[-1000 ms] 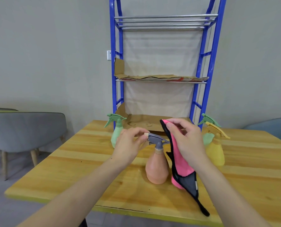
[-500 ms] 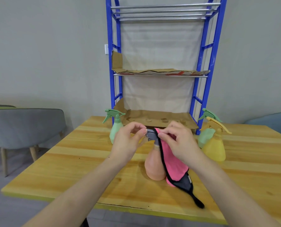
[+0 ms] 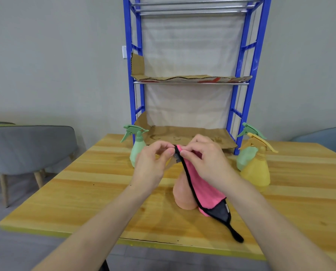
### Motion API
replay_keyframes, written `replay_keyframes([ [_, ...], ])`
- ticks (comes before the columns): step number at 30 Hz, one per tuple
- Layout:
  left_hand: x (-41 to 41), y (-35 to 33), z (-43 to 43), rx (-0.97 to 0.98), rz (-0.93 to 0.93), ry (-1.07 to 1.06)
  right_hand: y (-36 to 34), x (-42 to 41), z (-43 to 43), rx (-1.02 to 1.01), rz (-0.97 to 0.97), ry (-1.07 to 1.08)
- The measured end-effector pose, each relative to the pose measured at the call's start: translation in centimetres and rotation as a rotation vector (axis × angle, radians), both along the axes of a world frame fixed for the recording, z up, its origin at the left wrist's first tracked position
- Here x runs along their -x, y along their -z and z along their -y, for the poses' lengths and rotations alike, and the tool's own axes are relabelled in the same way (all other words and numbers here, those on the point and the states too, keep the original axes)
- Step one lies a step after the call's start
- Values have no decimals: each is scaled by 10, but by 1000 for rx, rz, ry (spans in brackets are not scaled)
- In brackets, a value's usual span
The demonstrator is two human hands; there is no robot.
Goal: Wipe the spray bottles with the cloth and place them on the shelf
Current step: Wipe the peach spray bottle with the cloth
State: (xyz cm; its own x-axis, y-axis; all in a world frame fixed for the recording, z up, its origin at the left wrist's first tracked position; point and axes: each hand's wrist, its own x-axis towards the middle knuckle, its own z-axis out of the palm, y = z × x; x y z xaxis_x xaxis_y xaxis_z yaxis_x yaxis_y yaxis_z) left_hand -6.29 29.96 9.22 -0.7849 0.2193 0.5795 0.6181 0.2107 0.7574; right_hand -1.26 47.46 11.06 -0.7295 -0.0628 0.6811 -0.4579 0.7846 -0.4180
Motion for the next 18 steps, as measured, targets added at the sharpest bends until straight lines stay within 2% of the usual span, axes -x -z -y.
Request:
replay_keyframes([
  [4,7,3,3,43,-52,-28,9,-3,-20,12,12,42],
  [10,5,2,0,14,-21,-28,18,-11,-35,4,45,90],
  [15,3,1,0,-14,38,-37,13,-19,-42,152,189,63],
  [18,3,1,-1,-40,65,-32,2,-24,-37,292,124,42],
])
